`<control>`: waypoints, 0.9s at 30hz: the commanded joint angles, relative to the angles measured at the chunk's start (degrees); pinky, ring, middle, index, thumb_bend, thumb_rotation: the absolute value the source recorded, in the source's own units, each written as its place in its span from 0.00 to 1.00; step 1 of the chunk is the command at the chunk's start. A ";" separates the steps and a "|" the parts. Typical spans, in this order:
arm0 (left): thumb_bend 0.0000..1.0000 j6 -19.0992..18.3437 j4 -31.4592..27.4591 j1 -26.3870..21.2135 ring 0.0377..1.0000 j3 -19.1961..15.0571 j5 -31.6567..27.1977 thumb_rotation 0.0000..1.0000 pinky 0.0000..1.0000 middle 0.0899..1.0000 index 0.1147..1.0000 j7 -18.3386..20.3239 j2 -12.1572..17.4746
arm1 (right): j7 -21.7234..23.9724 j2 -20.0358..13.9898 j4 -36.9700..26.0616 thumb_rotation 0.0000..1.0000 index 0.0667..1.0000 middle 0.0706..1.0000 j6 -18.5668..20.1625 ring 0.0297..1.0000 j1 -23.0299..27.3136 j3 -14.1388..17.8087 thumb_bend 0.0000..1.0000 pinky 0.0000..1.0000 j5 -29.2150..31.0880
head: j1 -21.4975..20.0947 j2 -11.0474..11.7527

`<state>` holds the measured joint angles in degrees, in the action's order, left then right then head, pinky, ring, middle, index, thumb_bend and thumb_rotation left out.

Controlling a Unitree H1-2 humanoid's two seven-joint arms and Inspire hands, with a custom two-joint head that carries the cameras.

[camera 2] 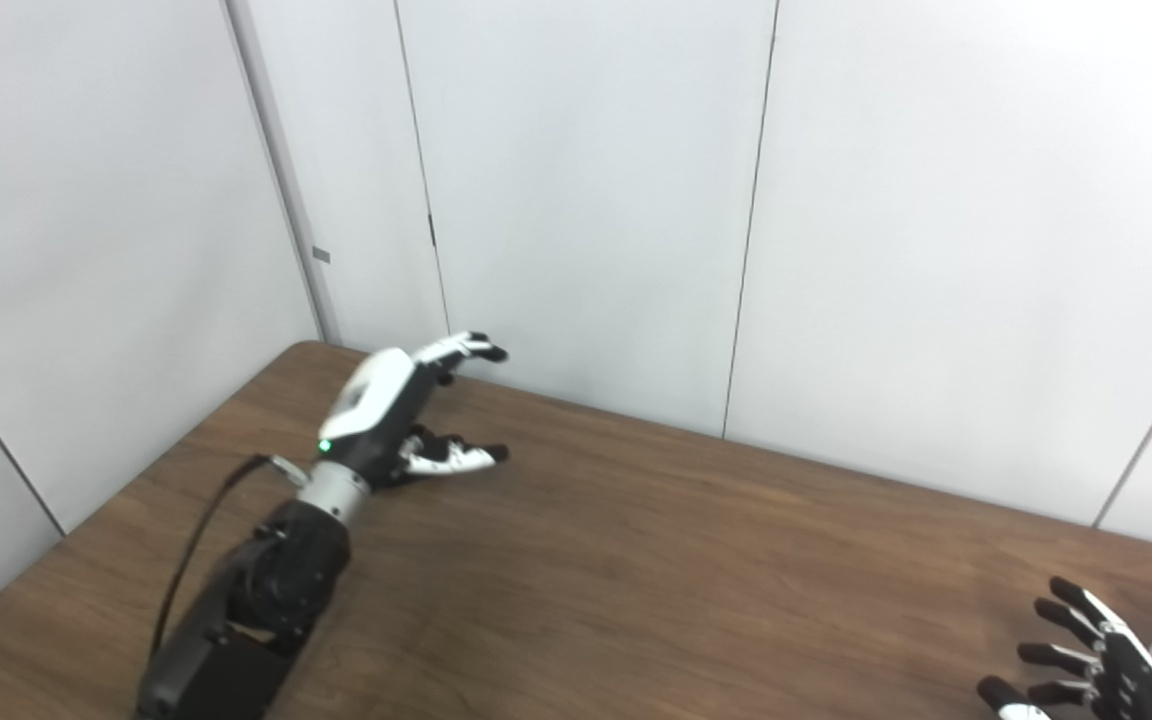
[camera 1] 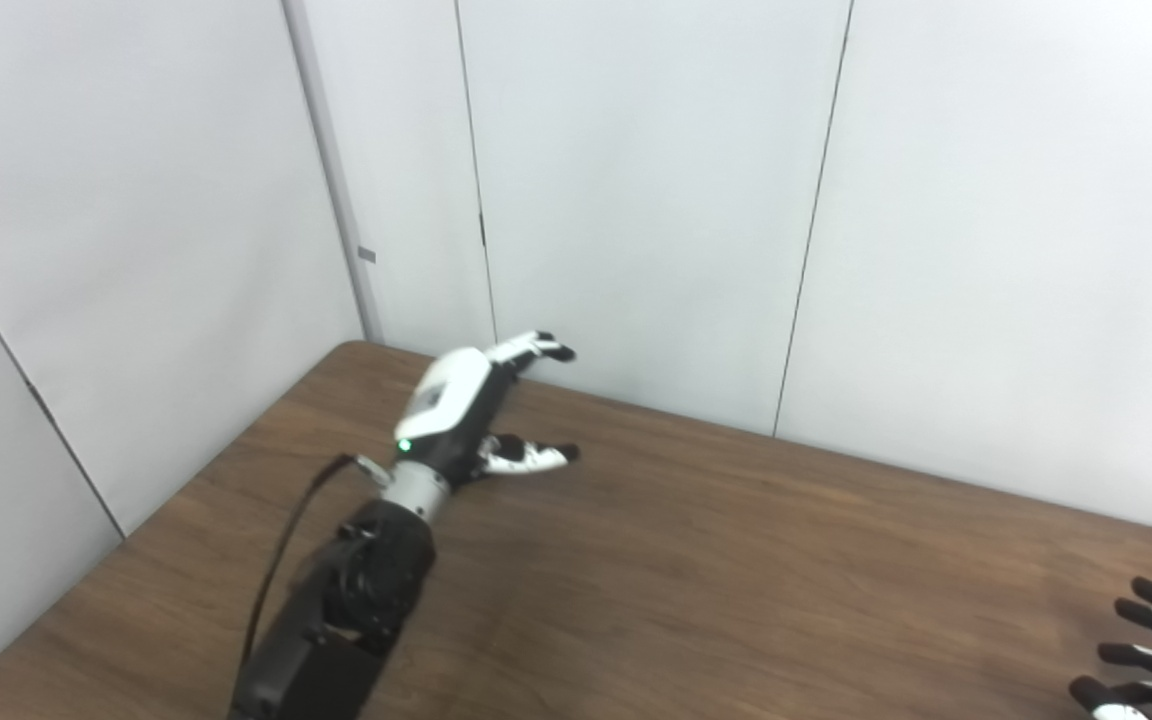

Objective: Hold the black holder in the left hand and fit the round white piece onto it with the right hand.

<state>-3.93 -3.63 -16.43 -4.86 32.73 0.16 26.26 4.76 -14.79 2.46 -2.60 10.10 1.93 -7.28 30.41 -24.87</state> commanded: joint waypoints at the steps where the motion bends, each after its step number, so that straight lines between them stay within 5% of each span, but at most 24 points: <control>1: 0.74 -0.87 -1.59 -2.39 0.91 -1.49 1.66 0.09 0.75 0.89 0.75 -2.26 2.21 | -0.45 -0.72 -1.52 0.36 0.87 0.82 -1.76 0.69 1.95 0.47 0.55 0.54 0.17 | 0.07 -0.01; 9: 0.78 -4.44 0.95 -1.91 1.00 -2.79 7.93 0.16 0.90 0.95 0.76 -5.59 4.82 | -0.48 -0.95 -0.77 0.38 0.87 0.82 -3.12 0.68 2.23 0.48 0.56 0.53 0.17 | 0.28 0.28; 14: 0.82 -7.41 3.44 -1.44 1.00 -2.75 7.47 0.21 0.84 0.96 0.77 -4.23 5.68 | -0.70 -1.07 -1.05 0.40 0.87 0.82 -2.80 0.67 2.41 0.38 0.56 0.54 -0.44 | 0.09 0.24; 20: 0.86 -8.93 8.33 -1.25 1.00 -1.33 6.95 0.28 0.95 1.00 0.84 -3.80 5.76 | -0.51 -0.89 -1.43 0.39 0.86 0.81 -2.21 0.66 2.64 0.40 0.55 0.52 -0.32 | 0.13 0.06; 27: 0.91 -11.36 12.41 -1.83 1.00 0.09 7.33 0.41 0.93 1.00 0.87 -4.47 5.44 | -0.49 -0.86 -0.96 0.40 0.86 0.80 -2.56 0.65 2.87 0.49 0.55 0.51 0.00 | 0.21 -0.13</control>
<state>-14.97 8.78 -16.47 -4.66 39.65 -2.56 30.05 4.71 -15.04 2.68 -2.88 10.97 1.92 -7.82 30.59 -24.96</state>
